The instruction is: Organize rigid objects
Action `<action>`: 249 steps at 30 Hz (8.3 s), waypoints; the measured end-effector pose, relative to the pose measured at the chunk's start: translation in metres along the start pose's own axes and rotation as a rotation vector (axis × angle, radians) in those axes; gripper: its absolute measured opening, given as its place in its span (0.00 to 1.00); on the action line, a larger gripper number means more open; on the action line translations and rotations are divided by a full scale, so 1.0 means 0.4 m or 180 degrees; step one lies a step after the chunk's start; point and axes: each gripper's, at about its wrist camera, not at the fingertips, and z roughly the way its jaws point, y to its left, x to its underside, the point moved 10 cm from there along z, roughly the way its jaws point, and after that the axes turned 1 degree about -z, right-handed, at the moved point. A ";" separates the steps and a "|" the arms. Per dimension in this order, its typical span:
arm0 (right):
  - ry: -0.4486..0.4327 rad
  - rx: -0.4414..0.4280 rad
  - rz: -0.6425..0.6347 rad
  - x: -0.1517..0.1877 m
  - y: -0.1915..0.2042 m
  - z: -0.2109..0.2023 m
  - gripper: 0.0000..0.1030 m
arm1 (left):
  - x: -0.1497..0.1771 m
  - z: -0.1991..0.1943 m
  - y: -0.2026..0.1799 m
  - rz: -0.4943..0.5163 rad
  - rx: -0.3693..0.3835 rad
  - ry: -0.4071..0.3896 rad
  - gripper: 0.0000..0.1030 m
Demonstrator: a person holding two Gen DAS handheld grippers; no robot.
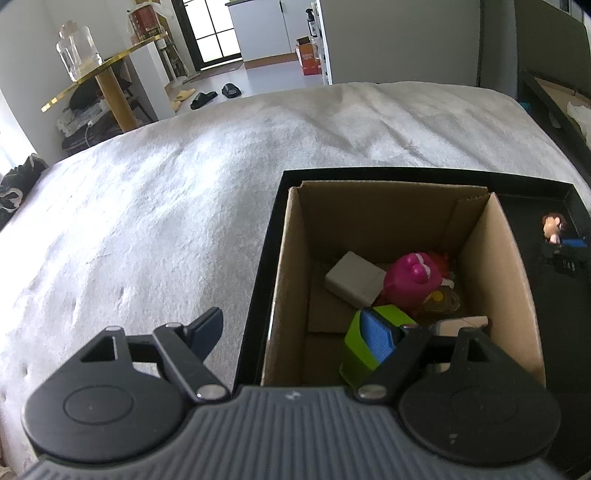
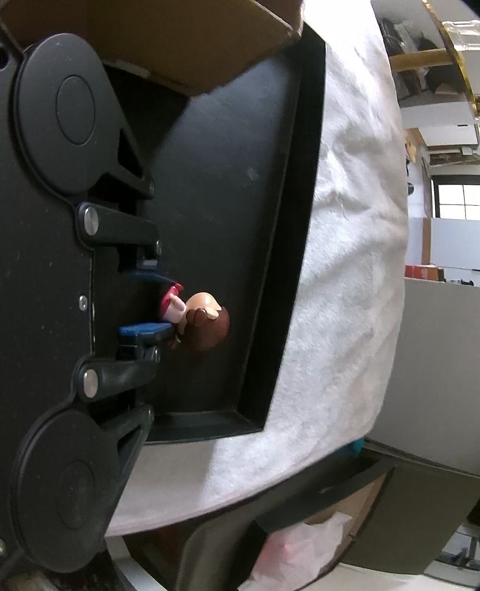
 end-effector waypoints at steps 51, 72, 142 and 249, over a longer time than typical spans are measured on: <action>-0.0022 -0.0158 0.0369 0.054 0.041 -0.156 0.33 | 0.034 -0.023 0.012 -0.0173 0.0531 0.0071 0.77; -0.0438 -0.0630 0.0053 -0.131 0.263 -0.326 0.34 | 0.046 -0.042 0.053 -0.0438 0.0927 0.0044 0.41; -0.0344 -0.0703 0.0629 0.009 0.218 -0.558 0.61 | 0.004 -0.261 0.103 0.0217 0.1457 0.0006 0.70; -0.0596 -0.0511 0.0936 0.155 0.133 -0.894 1.00 | 0.071 -0.579 0.227 -0.0023 0.1642 -0.0356 0.98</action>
